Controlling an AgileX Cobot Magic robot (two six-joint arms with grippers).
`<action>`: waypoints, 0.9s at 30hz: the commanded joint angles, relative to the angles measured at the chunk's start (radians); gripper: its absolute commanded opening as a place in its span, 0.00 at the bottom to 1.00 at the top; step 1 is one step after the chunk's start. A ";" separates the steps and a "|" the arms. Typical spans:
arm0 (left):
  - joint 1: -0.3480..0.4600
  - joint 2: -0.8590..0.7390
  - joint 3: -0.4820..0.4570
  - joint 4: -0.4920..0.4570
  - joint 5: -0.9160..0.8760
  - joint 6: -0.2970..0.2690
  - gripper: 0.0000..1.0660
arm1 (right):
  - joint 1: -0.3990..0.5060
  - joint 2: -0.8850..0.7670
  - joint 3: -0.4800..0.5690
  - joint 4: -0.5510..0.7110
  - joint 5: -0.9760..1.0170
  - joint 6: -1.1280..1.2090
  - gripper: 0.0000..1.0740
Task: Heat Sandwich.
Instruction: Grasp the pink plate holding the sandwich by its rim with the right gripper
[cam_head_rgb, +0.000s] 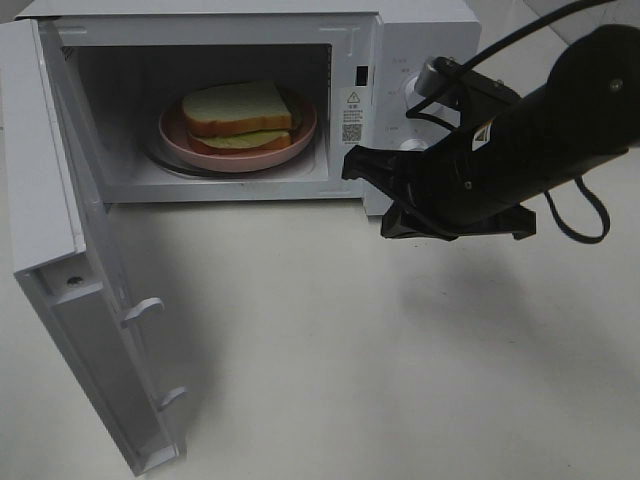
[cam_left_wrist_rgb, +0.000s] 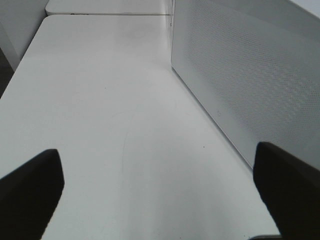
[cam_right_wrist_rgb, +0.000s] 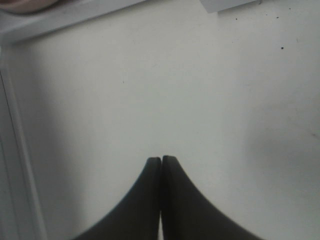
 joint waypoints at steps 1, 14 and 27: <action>-0.006 -0.024 0.002 -0.008 -0.010 0.000 0.92 | 0.004 -0.013 -0.079 -0.122 0.180 -0.136 0.03; -0.006 -0.024 0.002 -0.008 -0.010 0.000 0.92 | 0.004 -0.013 -0.212 -0.137 0.471 -0.740 0.04; -0.006 -0.024 0.002 -0.008 -0.010 0.000 0.92 | 0.004 -0.013 -0.226 -0.138 0.542 -1.367 0.04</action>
